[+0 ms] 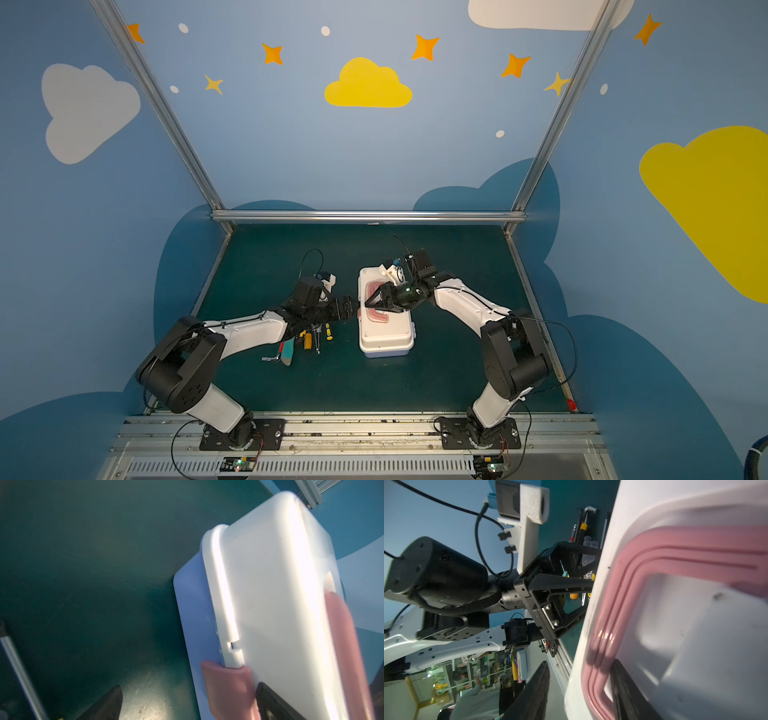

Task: Pack the tool kit

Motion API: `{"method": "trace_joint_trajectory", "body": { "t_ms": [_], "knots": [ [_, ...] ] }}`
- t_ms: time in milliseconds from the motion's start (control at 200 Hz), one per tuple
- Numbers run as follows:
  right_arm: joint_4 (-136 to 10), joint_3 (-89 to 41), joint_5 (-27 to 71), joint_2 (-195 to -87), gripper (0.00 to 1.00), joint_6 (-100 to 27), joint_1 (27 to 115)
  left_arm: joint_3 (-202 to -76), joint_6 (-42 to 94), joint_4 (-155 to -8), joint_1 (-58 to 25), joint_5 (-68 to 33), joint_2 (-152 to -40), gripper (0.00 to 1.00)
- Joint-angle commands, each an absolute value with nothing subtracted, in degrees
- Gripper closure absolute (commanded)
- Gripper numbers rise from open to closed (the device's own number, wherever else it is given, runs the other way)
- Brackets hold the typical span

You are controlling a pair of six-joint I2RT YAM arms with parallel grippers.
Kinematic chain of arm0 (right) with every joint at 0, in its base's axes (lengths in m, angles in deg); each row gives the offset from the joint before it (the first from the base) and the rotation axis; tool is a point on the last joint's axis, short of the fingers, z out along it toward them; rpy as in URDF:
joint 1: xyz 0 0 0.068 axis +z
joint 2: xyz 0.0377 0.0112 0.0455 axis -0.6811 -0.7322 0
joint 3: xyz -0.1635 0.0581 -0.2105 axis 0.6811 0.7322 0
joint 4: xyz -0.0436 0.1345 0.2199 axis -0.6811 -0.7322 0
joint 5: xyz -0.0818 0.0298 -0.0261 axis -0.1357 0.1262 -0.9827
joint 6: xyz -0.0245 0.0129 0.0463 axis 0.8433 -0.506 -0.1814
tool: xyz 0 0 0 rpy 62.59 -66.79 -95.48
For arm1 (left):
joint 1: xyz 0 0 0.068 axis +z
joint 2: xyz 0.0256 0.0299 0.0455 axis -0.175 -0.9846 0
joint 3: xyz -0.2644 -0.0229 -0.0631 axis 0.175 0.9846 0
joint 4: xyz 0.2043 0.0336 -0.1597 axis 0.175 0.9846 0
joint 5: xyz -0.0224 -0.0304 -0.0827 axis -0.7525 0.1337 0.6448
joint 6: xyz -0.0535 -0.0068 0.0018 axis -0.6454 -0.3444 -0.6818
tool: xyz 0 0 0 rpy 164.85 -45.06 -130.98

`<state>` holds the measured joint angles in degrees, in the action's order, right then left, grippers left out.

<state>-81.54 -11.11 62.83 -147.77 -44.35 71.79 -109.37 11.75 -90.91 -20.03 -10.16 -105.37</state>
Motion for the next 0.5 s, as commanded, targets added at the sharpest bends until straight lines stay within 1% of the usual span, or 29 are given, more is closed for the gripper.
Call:
{"method": "trace_joint_trajectory", "body": {
  "t_ms": [0,105,270,496],
  "knots": [
    [-68.5,-8.9,73.2,-147.9,0.55,-43.6,73.2,-110.9,13.9,-90.5,-22.8,-7.7,-104.9,0.0],
    [-67.3,-8.6,76.1,-147.1,0.55,-42.1,71.8,-110.8,14.6,-89.8,-22.8,-9.0,-104.3,0.0],
    [-69.7,-8.7,75.5,-147.1,0.55,-40.5,69.4,-110.9,15.8,-87.5,-22.8,-11.2,-103.1,0.0],
    [-80.8,-10.3,67.0,-144.6,0.52,-35.0,68.1,-110.9,17.8,-84.8,-22.8,-13.6,-102.4,0.0]
  ]
}}
